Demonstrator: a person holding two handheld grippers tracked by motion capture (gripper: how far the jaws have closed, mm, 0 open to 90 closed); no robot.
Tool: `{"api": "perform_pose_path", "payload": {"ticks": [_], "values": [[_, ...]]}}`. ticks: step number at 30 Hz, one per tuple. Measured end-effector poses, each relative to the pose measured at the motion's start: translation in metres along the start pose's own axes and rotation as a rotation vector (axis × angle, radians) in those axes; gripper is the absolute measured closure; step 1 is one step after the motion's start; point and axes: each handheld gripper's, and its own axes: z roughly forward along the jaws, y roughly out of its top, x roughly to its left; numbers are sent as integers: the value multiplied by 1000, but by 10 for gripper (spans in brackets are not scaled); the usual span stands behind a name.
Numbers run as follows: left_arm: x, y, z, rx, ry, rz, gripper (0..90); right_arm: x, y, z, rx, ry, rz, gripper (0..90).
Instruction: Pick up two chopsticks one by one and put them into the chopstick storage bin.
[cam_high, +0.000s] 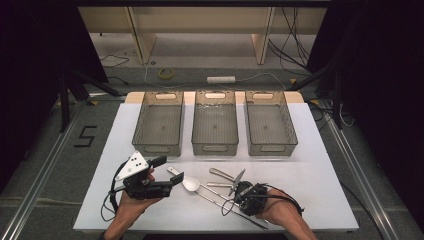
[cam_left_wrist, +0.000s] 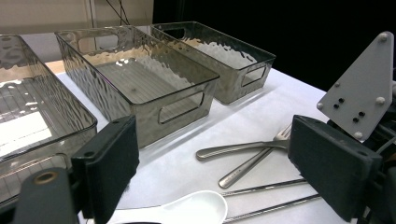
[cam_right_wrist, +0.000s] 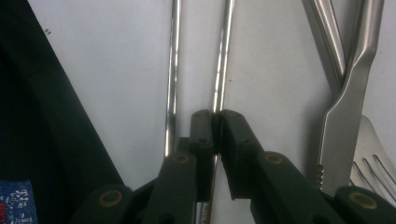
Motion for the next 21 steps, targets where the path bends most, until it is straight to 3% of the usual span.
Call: {"api": "perform_pose_path", "payload": {"ticks": [8, 21], "values": [[-1, 0, 0, 2, -3, 1, 158, -2, 7, 0, 56, 2, -12, 854], [-1, 0, 1, 8, -4, 3, 158, -16, -6, -12, 64, -1, -26, 859]]}}
